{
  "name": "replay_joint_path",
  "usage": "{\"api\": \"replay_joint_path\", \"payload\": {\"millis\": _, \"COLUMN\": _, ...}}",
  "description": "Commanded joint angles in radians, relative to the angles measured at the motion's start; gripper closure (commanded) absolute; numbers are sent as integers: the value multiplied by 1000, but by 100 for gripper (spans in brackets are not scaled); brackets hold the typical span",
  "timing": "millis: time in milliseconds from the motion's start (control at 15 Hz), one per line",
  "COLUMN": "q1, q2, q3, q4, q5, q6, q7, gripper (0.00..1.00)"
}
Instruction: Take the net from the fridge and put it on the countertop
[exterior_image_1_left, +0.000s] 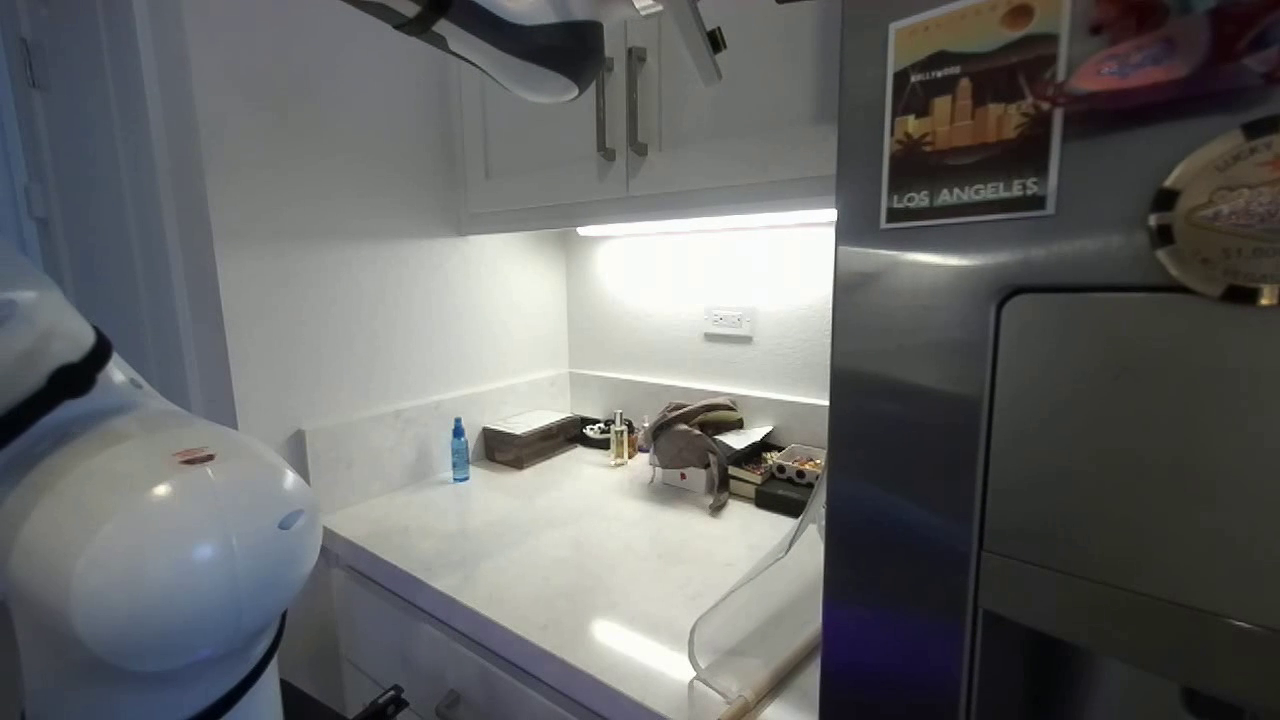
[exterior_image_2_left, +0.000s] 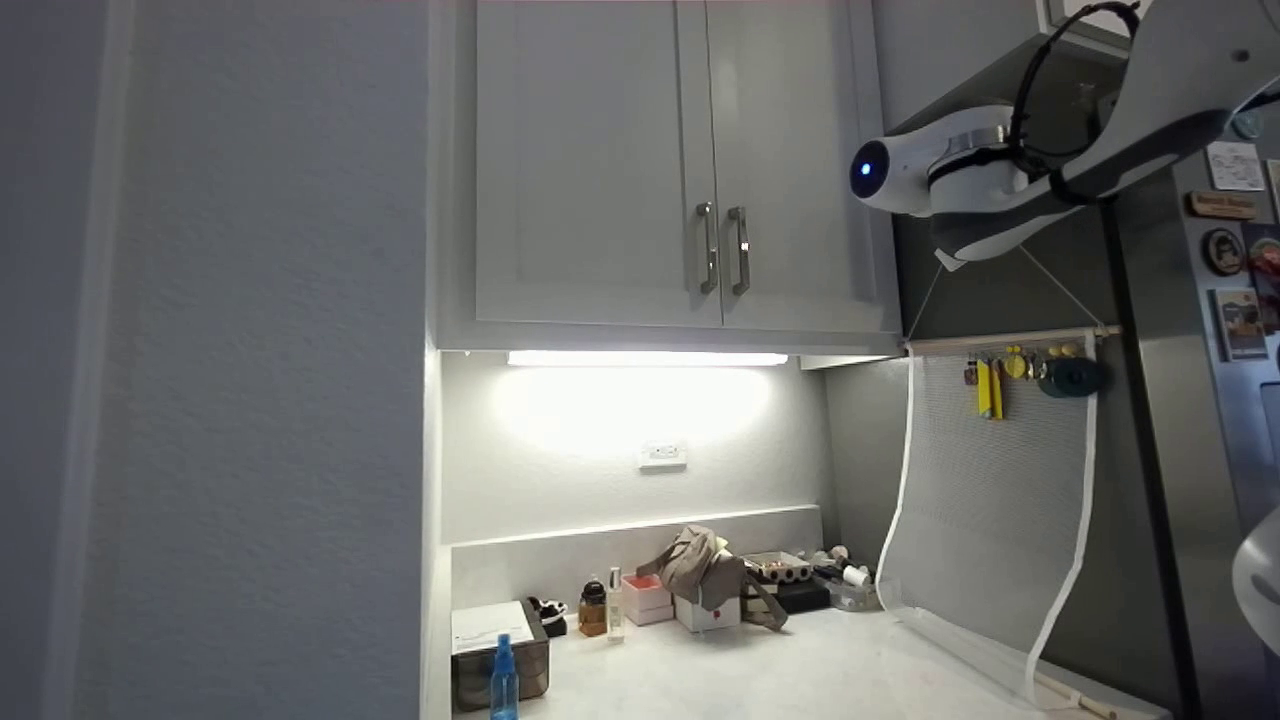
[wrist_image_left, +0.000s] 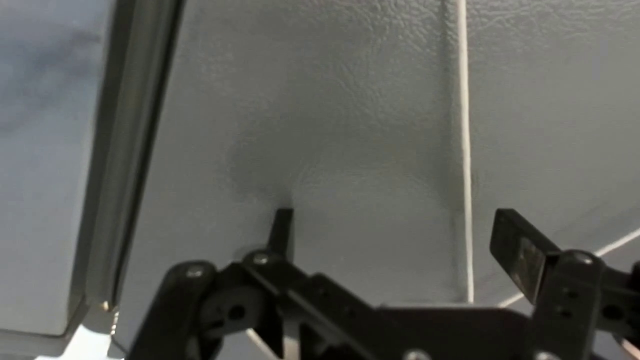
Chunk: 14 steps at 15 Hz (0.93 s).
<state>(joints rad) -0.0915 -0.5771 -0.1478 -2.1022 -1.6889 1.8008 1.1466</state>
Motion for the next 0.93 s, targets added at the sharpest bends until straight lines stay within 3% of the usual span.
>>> {"api": "replay_joint_path", "payload": {"millis": 0, "q1": 1, "q2": 58, "q3": 5, "q4": 61, "q5": -3, "q6": -63, "q7": 30, "gripper": 0}}
{"api": "replay_joint_path", "payload": {"millis": 400, "q1": 2, "q2": 105, "q3": 6, "q4": 95, "q5": -4, "q6": -104, "q7": 32, "gripper": 0}}
{"api": "replay_joint_path", "payload": {"millis": 467, "q1": 2, "q2": 110, "q3": 7, "q4": 98, "q5": -5, "q6": -109, "q7": 33, "gripper": 20}}
{"api": "replay_joint_path", "payload": {"millis": 867, "q1": 8, "q2": 131, "q3": 13, "q4": 111, "q5": -7, "q6": -130, "q7": 38, "gripper": 66}}
